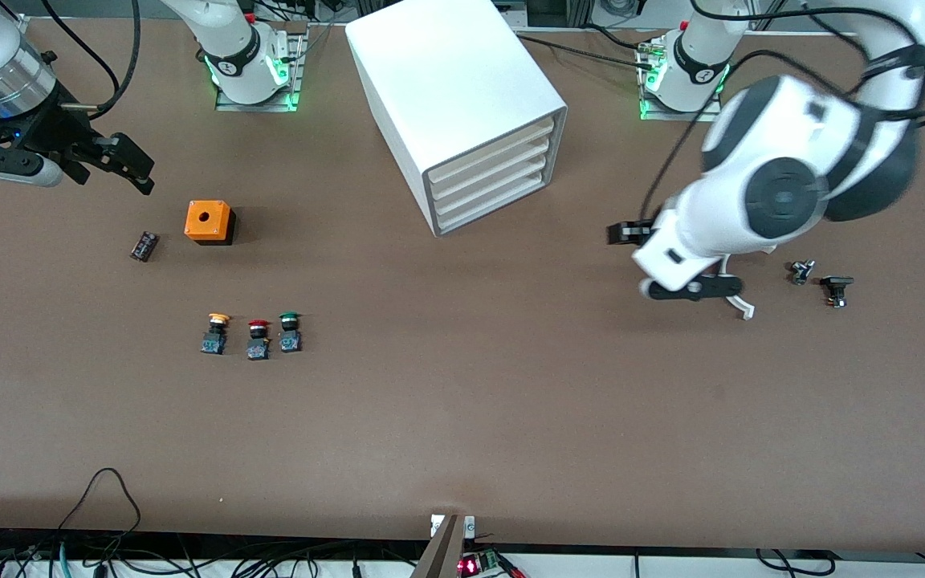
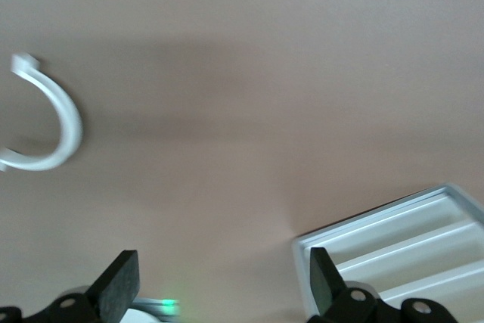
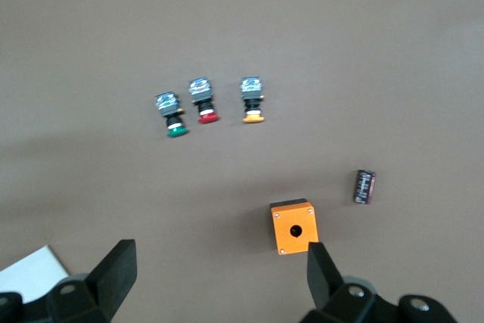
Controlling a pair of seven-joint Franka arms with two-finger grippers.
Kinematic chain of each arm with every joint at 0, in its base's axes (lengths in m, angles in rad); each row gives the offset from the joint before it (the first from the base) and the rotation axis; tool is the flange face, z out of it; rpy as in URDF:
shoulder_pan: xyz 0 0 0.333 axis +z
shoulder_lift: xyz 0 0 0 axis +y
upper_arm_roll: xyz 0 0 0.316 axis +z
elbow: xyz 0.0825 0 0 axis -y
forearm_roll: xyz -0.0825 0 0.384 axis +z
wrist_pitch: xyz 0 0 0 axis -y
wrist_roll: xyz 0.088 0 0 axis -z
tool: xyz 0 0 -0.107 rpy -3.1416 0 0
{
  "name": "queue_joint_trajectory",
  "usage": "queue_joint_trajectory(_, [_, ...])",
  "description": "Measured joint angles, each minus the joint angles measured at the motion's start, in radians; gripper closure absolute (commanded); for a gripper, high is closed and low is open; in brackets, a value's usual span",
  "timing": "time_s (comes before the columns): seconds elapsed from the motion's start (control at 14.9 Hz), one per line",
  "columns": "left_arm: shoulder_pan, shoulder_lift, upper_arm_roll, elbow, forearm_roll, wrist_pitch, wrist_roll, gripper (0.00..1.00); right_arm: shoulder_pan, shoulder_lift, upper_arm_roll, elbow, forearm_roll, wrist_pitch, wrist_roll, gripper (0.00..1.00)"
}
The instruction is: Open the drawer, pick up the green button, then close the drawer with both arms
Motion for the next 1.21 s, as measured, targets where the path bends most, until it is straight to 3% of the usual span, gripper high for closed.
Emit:
queue_joint_trajectory(0.13, [0.037, -0.017, 0.020, 0.052, 0.002, -0.031, 0.147, 0.00, -0.011, 0.000, 0.000, 0.010, 0.016, -0.029, -0.039, 0.00])
queue_joint_trajectory(0.34, [0.027, -0.088, 0.139, 0.049, 0.002, -0.044, 0.329, 0.00, -0.013, 0.000, -0.001, 0.025, 0.019, -0.057, -0.045, 0.00])
queue_joint_trajectory(0.47, [-0.005, -0.160, 0.237, -0.013, -0.005, -0.016, 0.383, 0.00, -0.013, 0.000, -0.001, 0.028, 0.019, -0.061, -0.050, 0.00])
queue_joint_trajectory(0.67, [-0.049, -0.295, 0.335, -0.175, -0.006, 0.143, 0.400, 0.00, -0.013, 0.004, -0.001, 0.029, 0.019, -0.061, -0.053, 0.00])
queue_joint_trajectory(0.87, [-0.065, -0.386, 0.356, -0.290, -0.006, 0.208, 0.403, 0.00, -0.013, 0.009, 0.000, 0.042, 0.019, -0.061, -0.055, 0.00])
queue_joint_trajectory(1.21, [-0.067, -0.386, 0.361, -0.306, -0.006, 0.229, 0.405, 0.00, -0.013, 0.014, 0.000, 0.059, 0.019, -0.061, -0.056, 0.00])
